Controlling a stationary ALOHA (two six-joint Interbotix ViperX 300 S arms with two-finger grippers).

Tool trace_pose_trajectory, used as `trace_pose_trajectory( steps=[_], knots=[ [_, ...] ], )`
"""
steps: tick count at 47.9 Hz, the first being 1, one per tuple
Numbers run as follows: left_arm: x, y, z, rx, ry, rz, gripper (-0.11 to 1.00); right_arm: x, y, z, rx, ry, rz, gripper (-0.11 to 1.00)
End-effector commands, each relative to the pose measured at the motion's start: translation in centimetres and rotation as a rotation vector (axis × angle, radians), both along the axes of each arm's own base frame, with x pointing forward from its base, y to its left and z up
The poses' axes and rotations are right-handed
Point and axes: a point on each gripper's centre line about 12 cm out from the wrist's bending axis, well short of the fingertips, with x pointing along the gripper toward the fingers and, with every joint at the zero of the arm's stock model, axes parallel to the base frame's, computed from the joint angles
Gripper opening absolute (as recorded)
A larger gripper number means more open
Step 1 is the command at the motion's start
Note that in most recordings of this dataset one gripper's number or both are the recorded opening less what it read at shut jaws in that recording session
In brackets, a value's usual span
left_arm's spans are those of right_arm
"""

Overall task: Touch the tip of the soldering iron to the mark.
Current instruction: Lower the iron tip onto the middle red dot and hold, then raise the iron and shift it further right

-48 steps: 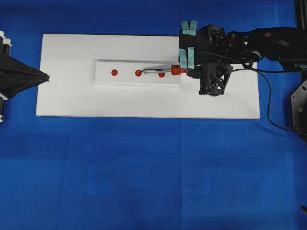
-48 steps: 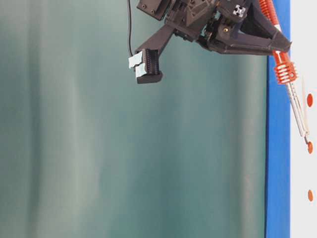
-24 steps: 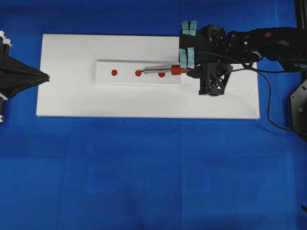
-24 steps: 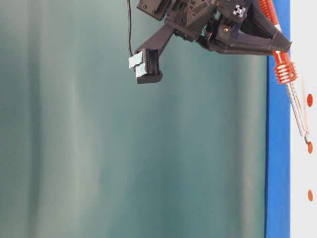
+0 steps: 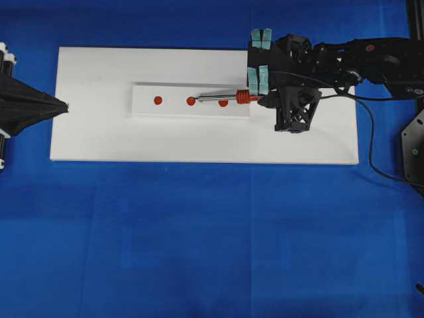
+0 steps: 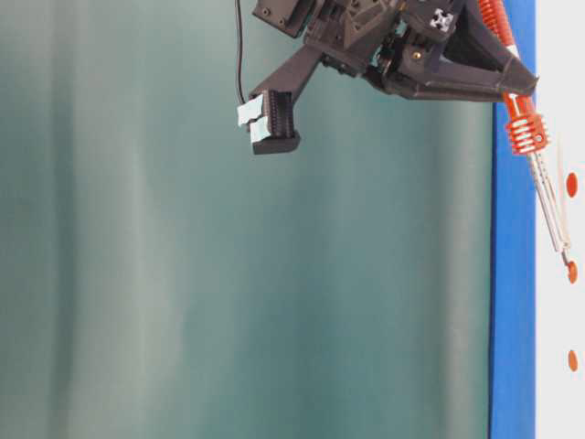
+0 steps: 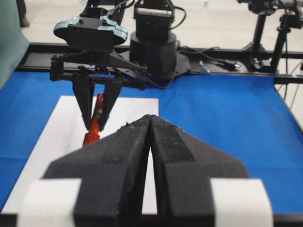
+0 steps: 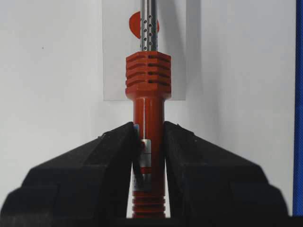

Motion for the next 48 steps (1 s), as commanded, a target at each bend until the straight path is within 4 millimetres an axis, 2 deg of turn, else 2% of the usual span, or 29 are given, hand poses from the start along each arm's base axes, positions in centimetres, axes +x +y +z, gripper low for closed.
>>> trace_pose_trajectory(
  steps=[1, 12, 19, 24, 38, 48],
  knots=[
    [0.2, 0.0, 0.3, 0.003, -0.011, -0.002, 0.0, 0.3, 0.0, 0.8, -0.009, -0.028, 0.002, 0.06],
    [0.2, 0.0, 0.5, 0.003, -0.014, -0.002, 0.0, 0.3, 0.0, 0.8, -0.009, -0.028, 0.002, 0.06],
    [0.2, 0.0, 0.5, 0.003, -0.014, -0.002, 0.0, 0.3, 0.0, 1.8, -0.017, -0.053, 0.004, 0.06],
    [0.2, 0.0, 0.5, 0.003, -0.014, -0.002, 0.0, 0.2, 0.0, 3.1, -0.023, -0.074, 0.007, 0.06],
    [0.2, 0.0, 0.5, 0.004, -0.015, -0.002, 0.0, -0.6, -0.2, 8.5, -0.073, -0.115, 0.034, 0.06],
    [0.2, 0.0, 0.5, 0.004, -0.015, -0.002, 0.0, -0.4, -0.4, 9.9, -0.09, -0.116, 0.043, 0.06]
  ],
)
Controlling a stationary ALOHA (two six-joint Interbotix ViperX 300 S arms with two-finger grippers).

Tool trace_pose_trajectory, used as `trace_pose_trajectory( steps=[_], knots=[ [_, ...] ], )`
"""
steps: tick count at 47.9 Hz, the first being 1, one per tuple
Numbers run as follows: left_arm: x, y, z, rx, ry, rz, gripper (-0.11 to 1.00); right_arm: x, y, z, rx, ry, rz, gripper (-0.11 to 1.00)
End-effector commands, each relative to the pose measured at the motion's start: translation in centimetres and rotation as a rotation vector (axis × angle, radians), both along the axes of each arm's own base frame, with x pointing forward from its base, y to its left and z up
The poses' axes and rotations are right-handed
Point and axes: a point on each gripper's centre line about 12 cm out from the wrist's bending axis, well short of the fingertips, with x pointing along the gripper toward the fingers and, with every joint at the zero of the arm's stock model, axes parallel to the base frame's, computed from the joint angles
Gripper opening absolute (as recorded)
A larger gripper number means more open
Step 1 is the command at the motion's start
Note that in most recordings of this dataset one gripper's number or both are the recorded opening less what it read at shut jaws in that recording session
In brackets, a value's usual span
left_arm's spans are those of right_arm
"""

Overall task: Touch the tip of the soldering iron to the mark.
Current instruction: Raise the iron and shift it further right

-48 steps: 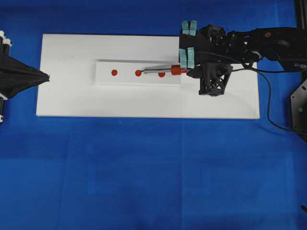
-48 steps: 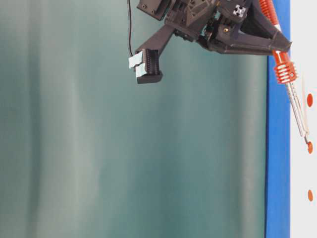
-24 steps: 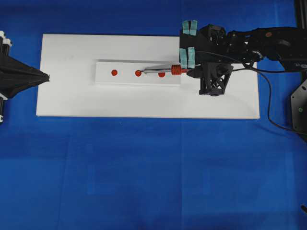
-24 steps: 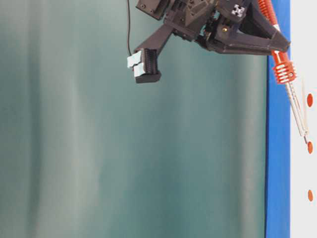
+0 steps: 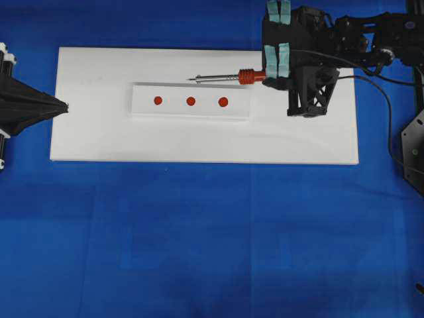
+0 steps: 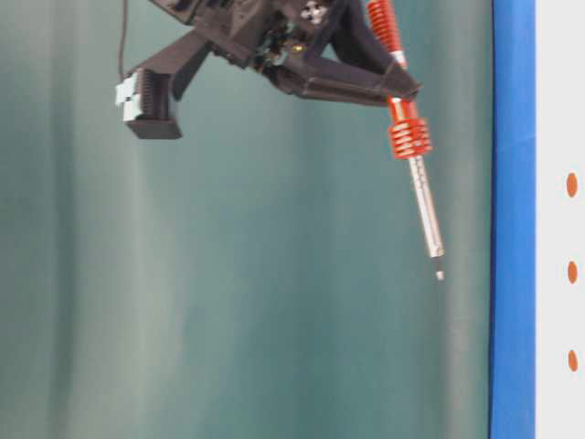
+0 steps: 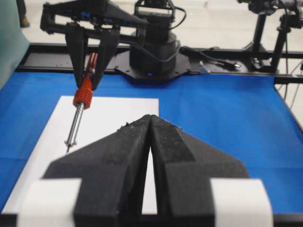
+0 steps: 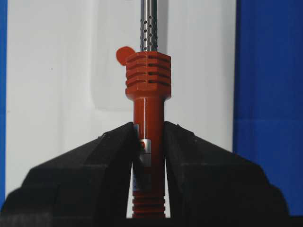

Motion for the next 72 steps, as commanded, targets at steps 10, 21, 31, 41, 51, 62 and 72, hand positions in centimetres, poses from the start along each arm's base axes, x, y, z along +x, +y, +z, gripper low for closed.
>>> trace_pose_trajectory(
  steps=[10, 21, 31, 41, 51, 62, 72],
  knots=[
    [0.1, 0.0, 0.4, 0.003, -0.014, -0.002, 0.0, 0.2, -0.1, 1.7, -0.012, -0.042, -0.006, 0.06],
    [0.1, 0.0, 0.3, 0.001, -0.011, -0.002, 0.0, -0.7, 0.0, 1.5, -0.009, -0.04, -0.011, 0.06],
    [0.1, 0.0, 0.3, 0.001, -0.011, -0.002, 0.0, -3.1, 0.2, 1.4, -0.01, -0.044, -0.029, 0.06],
    [0.1, 0.0, 0.5, 0.001, -0.017, -0.002, 0.0, -5.9, 1.0, 1.4, -0.007, -0.039, -0.029, 0.06],
    [0.1, 0.0, 0.5, 0.001, -0.015, -0.002, 0.0, -7.6, 1.6, 1.5, -0.002, -0.046, -0.037, 0.06],
    [0.1, 0.0, 0.3, 0.0, -0.014, -0.002, 0.0, -7.6, 1.5, 1.2, -0.003, -0.036, -0.043, 0.06],
    [0.1, 0.0, 0.3, 0.0, -0.014, -0.002, 0.0, -7.3, 1.4, 1.0, -0.001, -0.03, -0.043, 0.06]
  ],
)
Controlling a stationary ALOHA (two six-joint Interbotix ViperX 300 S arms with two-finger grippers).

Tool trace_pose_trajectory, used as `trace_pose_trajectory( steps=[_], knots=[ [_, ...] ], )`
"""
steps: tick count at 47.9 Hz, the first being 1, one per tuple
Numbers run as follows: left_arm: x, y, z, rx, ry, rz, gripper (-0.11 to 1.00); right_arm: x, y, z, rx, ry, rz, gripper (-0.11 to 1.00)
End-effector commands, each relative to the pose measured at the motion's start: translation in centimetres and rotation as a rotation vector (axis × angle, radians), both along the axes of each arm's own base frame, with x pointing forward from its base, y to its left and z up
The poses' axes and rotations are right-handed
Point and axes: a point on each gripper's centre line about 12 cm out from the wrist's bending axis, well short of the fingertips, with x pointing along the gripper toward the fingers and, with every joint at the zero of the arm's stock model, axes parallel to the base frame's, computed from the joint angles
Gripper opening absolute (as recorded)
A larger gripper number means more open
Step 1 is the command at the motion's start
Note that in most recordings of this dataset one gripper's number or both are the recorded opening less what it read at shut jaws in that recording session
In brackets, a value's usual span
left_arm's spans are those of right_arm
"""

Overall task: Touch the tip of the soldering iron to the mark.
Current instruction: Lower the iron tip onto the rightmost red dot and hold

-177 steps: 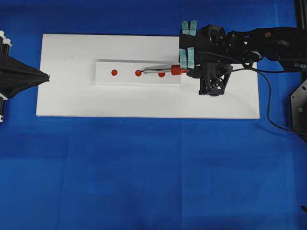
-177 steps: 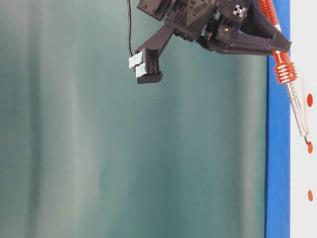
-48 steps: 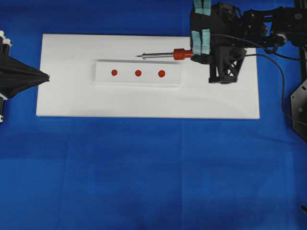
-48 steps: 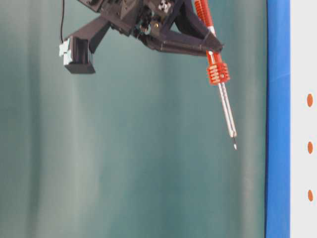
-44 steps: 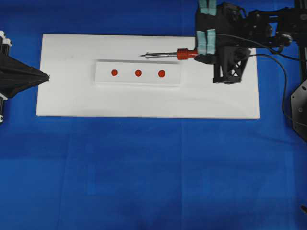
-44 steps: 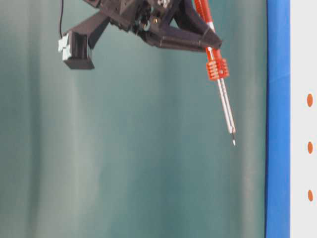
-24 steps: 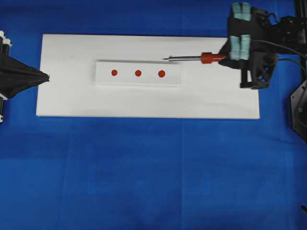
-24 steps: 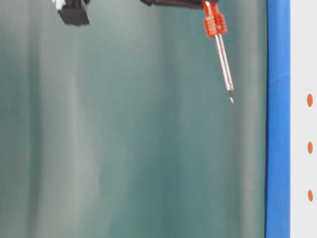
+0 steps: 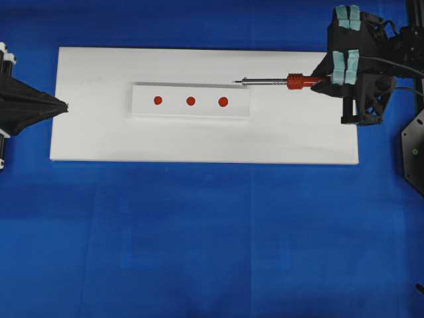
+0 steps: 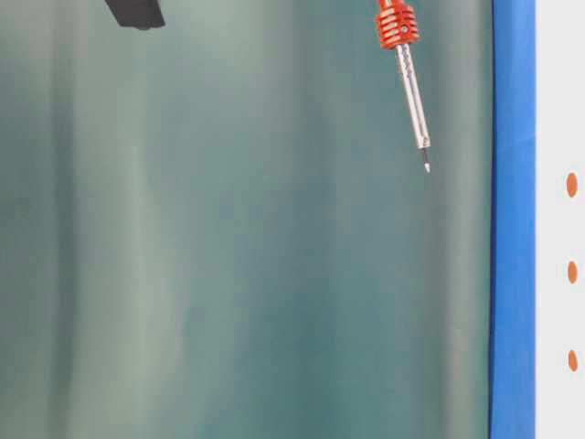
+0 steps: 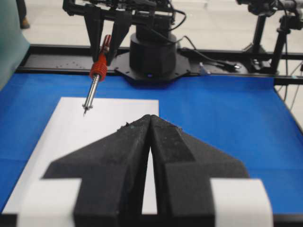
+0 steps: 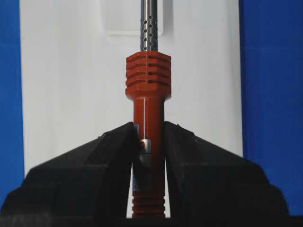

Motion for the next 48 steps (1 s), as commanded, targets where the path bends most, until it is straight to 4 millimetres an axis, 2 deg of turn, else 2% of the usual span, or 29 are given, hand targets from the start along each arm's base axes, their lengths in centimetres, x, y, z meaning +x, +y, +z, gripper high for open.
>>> trace_pose_trajectory(
  steps=[1, 10, 37, 48],
  knots=[
    [0.1, 0.0, 0.3, 0.0, -0.012, -0.002, 0.0, 0.4, -0.2, 0.7, -0.009, -0.023, -0.002, 0.06],
    [0.1, 0.0, 0.3, 0.0, -0.011, -0.002, 0.0, 0.6, -0.3, 0.3, -0.005, -0.01, -0.002, 0.06],
    [0.1, 0.0, 0.3, 0.0, -0.012, -0.002, 0.0, 2.4, -0.9, -5.6, 0.028, 0.09, -0.014, 0.06],
    [0.1, 0.0, 0.3, 0.0, -0.009, -0.002, 0.0, 2.7, -0.9, -6.7, 0.025, 0.083, -0.015, 0.06]
  ],
)
